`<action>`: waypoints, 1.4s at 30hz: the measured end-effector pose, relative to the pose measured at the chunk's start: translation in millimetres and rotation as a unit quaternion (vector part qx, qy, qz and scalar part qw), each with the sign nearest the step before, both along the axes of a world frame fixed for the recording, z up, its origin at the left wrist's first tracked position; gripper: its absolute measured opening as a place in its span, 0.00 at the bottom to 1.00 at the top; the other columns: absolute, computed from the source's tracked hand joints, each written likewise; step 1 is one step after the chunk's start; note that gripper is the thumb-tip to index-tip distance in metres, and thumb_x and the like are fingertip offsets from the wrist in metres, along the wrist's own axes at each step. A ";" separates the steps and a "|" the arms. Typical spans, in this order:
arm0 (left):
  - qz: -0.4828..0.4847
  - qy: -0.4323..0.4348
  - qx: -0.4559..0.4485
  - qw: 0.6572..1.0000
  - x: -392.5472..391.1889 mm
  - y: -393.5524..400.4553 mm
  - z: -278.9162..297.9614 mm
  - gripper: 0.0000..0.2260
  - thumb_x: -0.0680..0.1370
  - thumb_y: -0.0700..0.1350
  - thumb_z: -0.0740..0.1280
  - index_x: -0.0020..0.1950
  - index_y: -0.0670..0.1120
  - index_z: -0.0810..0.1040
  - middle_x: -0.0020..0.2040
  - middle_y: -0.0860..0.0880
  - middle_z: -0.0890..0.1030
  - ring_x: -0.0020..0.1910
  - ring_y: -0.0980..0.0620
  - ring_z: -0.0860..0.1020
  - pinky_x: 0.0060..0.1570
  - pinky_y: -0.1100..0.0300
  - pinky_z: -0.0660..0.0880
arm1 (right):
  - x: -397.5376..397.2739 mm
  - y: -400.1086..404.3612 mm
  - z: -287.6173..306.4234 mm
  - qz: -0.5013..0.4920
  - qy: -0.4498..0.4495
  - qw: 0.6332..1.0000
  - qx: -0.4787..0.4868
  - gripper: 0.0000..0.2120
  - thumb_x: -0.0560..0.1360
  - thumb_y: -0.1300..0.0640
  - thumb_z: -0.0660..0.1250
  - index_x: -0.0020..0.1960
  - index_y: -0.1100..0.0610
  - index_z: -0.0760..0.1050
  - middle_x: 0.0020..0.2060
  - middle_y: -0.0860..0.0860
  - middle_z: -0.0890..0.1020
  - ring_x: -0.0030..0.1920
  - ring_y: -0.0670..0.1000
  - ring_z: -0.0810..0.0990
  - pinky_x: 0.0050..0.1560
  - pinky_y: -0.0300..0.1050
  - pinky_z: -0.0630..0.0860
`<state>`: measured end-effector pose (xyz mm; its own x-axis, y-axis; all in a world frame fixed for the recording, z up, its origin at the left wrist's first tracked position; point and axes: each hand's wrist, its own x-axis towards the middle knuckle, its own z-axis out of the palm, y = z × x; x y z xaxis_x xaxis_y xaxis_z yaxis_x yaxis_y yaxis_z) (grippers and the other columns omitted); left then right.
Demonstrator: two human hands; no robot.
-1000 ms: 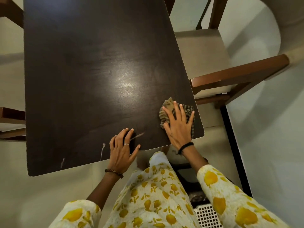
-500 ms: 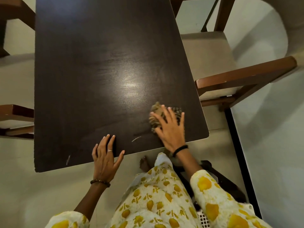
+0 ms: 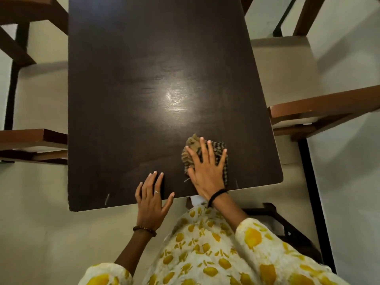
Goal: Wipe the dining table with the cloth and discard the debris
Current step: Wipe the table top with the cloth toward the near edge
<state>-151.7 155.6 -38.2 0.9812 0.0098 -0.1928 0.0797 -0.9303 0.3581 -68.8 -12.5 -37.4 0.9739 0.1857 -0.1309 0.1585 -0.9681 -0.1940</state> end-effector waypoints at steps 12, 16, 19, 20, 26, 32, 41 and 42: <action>0.147 0.021 0.023 0.989 -7.8 54.5 0.3 0.34 0.76 0.66 0.46 0.72 0.41 0.59 0.69 0.41 0.63 0.68 0.44 0.60 0.64 0.40 0.57 | 25.0 -39.9 9.4 0.141 0.028 0.989 0.028 0.27 0.71 0.46 0.51 0.70 0.39 0.57 0.75 0.51 0.56 0.73 0.51 0.49 0.69 0.67 0.42; 0.223 0.051 0.047 0.972 -22.9 95.7 -7.1 0.39 0.74 0.69 0.45 0.73 0.41 0.57 0.72 0.39 0.60 0.70 0.40 0.58 0.64 0.37 0.55 | 22.9 -48.6 8.2 0.098 0.053 0.993 0.026 0.26 0.73 0.44 0.50 0.71 0.40 0.55 0.75 0.52 0.53 0.74 0.51 0.45 0.67 0.69 0.40; 0.243 0.056 0.042 0.968 -31.2 120.2 -8.2 0.41 0.73 0.71 0.45 0.74 0.42 0.55 0.74 0.39 0.57 0.72 0.40 0.56 0.66 0.38 0.51 | 17.3 -23.0 4.5 0.104 0.060 0.993 0.007 0.26 0.74 0.42 0.50 0.71 0.42 0.54 0.75 0.53 0.51 0.74 0.53 0.45 0.66 0.69 0.39; 0.242 0.056 0.042 0.968 -34.1 128.4 -7.8 0.41 0.73 0.71 0.45 0.74 0.42 0.54 0.74 0.39 0.56 0.72 0.40 0.55 0.67 0.38 0.50 | 13.6 -9.8 3.0 0.119 0.051 0.992 -0.002 0.26 0.74 0.41 0.51 0.71 0.43 0.55 0.75 0.54 0.52 0.73 0.54 0.47 0.65 0.70 0.41; 0.256 0.062 0.015 0.965 -49.8 176.5 -8.4 0.43 0.71 0.72 0.45 0.75 0.42 0.51 0.75 0.40 0.55 0.73 0.43 0.53 0.67 0.38 0.48 | -5.1 84.6 -3.9 0.175 0.011 0.984 -0.018 0.28 0.73 0.40 0.52 0.72 0.45 0.58 0.74 0.56 0.55 0.73 0.58 0.52 0.65 0.75 0.45; 0.228 0.051 -0.028 0.972 -55.6 188.8 -13.6 0.42 0.72 0.72 0.47 0.75 0.45 0.45 0.75 0.44 0.52 0.73 0.50 0.50 0.69 0.42 0.46 | -6.7 164.9 -4.7 0.217 0.025 0.976 -0.015 0.29 0.72 0.40 0.50 0.72 0.46 0.57 0.74 0.57 0.58 0.73 0.58 0.52 0.65 0.75 0.43; 0.229 0.029 -0.058 0.971 -58.2 191.5 -18.8 0.39 0.73 0.70 0.49 0.75 0.49 0.42 0.76 0.48 0.48 0.74 0.52 0.50 0.69 0.45 0.44 | 9.8 283.2 1.7 0.312 0.050 0.949 -0.011 0.29 0.74 0.43 0.62 0.73 0.47 0.60 0.74 0.58 0.56 0.74 0.59 0.53 0.62 0.73 0.37; 0.229 0.027 -0.058 0.971 -58.3 191.2 -19.1 0.39 0.73 0.70 0.49 0.75 0.50 0.40 0.76 0.48 0.47 0.74 0.52 0.49 0.70 0.46 0.43 | 11.5 291.4 3.0 0.326 0.055 0.944 -0.005 0.28 0.75 0.44 0.61 0.73 0.47 0.58 0.75 0.57 0.53 0.75 0.59 0.50 0.62 0.72 0.33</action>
